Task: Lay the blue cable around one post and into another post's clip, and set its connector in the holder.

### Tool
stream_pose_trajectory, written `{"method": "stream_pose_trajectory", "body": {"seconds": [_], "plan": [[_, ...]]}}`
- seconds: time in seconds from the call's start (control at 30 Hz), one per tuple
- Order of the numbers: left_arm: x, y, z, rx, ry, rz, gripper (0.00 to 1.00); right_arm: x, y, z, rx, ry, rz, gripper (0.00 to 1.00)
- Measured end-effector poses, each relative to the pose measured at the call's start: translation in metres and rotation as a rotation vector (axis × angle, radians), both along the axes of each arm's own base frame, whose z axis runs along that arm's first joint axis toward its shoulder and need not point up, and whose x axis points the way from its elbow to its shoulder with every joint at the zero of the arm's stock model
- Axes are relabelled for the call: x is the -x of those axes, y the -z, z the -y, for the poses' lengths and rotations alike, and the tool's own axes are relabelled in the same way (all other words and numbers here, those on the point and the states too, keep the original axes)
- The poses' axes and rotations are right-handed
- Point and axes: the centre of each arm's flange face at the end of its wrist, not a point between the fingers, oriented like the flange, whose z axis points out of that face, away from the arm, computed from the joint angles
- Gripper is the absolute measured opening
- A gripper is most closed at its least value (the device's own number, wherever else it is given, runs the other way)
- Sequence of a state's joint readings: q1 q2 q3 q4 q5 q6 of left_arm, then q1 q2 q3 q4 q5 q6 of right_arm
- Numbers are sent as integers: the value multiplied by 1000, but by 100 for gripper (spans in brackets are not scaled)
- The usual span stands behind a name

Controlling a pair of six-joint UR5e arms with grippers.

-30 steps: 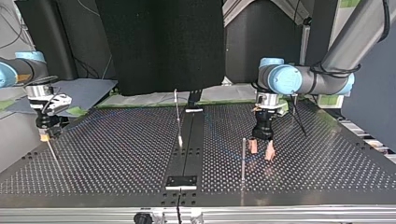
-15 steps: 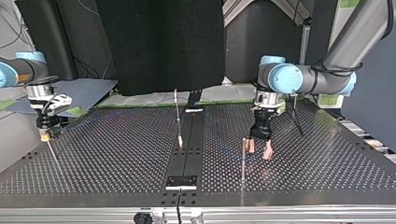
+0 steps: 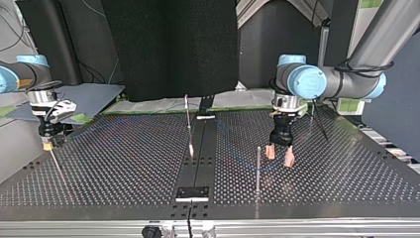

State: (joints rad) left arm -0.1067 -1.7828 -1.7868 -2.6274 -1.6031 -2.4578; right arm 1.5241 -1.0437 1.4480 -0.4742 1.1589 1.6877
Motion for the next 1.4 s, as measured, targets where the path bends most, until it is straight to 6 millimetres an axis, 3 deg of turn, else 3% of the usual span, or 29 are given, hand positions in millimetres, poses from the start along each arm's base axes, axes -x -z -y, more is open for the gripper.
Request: {"method": "stream_pose_trajectory", "body": {"seconds": [0.23, 0.5, 0.63, 1.03, 1.4], "plan": [[10, -4, -4, -66, -55, -43, 100, 0, 5, -5, -46, 11, 3, 100], [33, -30, -11, -144, -113, -34, 100, 1, 6, -5, -48, 12, 3, 100], [40, -40, -9, -162, -89, -28, 100, 1, 6, -5, -48, 12, 3, 100], [49, -41, 4, -141, 40, -54, 100, 1, 6, -5, -48, 12, 3, 100], [74, -72, -4, -236, 13, -57, 100, 1, 6, -5, -48, 12, 3, 100]]}}
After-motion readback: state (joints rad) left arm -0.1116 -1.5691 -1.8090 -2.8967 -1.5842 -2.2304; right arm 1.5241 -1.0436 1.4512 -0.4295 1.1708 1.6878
